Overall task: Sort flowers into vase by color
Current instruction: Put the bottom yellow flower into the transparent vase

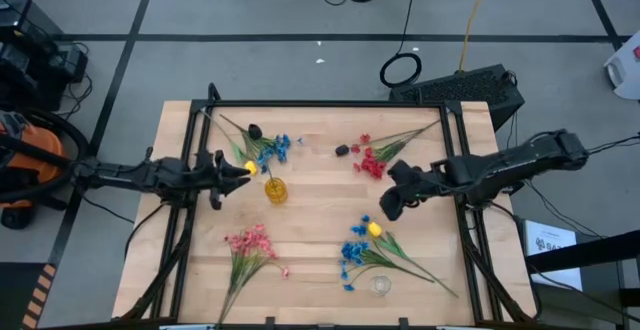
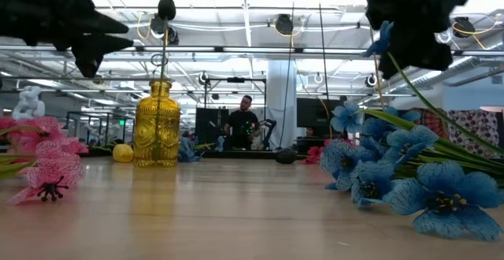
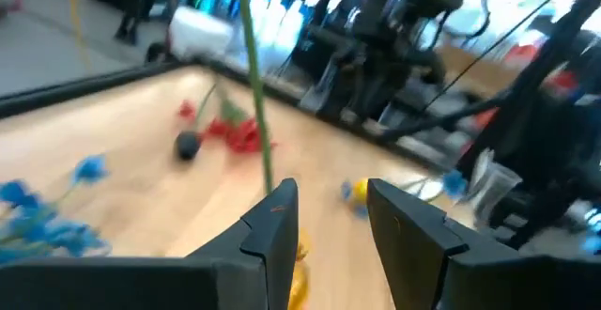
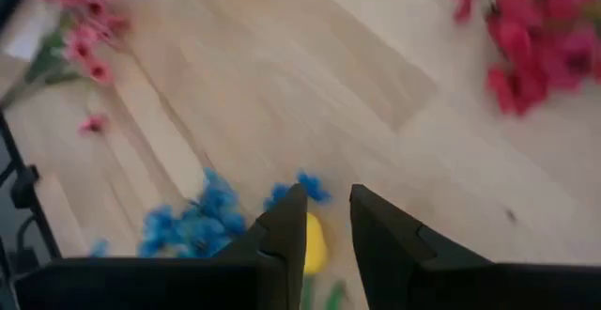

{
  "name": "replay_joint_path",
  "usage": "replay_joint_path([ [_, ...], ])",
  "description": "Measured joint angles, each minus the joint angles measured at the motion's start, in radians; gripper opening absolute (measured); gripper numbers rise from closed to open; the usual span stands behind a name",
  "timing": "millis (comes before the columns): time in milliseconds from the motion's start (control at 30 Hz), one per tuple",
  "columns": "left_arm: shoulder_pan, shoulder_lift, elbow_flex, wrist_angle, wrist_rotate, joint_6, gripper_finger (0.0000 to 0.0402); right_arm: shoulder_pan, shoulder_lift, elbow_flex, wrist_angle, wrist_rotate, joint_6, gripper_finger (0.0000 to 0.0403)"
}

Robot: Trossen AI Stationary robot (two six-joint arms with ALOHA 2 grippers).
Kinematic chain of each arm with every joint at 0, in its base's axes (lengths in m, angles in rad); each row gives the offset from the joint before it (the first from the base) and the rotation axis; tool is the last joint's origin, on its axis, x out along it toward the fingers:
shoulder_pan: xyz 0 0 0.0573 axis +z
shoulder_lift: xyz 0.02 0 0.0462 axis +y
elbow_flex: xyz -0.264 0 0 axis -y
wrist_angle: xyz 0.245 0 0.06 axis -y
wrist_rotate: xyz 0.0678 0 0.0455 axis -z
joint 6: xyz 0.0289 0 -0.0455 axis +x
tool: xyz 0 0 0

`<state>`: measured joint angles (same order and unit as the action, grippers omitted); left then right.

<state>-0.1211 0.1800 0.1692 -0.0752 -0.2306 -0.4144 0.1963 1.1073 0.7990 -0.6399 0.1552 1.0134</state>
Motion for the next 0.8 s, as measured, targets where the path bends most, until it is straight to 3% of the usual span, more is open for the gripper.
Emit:
replay_joint_path([
  [100,0.0,0.081,0.124,-0.14,-0.075,-0.051,0.0136,-0.001,-0.039,-0.041,0.002,-0.001,0.004,0.0064],
  [233,0.0,0.197,0.307,-0.453,-0.122,-0.151,0.0136,-0.004,-0.065,-0.054,0.003,0.0,-0.034,0.0057],
  [367,0.0,0.339,0.442,-0.666,-0.125,-0.416,0.013,-0.038,-0.08,-0.054,0.001,0.0,-0.103,0.0054],
  [467,-0.001,0.464,0.5,-0.731,-0.076,-0.589,0.0118,-0.086,-0.082,-0.054,-0.001,-0.003,-0.172,0.0054],
  [600,-0.046,0.631,0.529,-0.734,0.01,-0.683,0.01,-0.171,-0.082,-0.053,-0.01,-0.08,-0.285,0.0054],
  [800,-0.165,0.788,0.582,-0.758,0.026,-0.849,0.0078,-0.279,-0.082,-0.053,-0.031,-0.198,-0.424,0.0054],
])
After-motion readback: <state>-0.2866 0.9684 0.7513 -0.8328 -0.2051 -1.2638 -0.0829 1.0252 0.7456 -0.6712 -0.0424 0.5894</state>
